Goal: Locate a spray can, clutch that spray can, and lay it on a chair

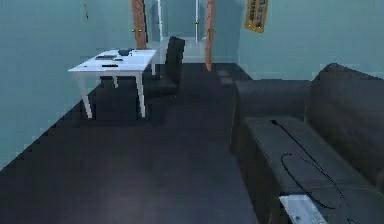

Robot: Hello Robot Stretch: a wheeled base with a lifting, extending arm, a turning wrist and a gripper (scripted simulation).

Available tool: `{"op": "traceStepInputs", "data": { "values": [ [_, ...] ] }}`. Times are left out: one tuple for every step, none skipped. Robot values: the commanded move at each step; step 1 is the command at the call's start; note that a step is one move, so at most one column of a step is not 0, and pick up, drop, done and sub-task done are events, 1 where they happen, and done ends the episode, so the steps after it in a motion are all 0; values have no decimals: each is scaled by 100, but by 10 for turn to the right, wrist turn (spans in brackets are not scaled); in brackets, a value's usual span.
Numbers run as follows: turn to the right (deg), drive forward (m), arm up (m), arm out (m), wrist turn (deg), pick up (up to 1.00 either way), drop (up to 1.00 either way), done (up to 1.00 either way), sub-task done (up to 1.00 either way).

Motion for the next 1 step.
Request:
{"op": "traceStepInputs", "data": {
  "values": [
    [0, 100, 0, 0, 0, 0, 0, 0, 0]
  ]
}}
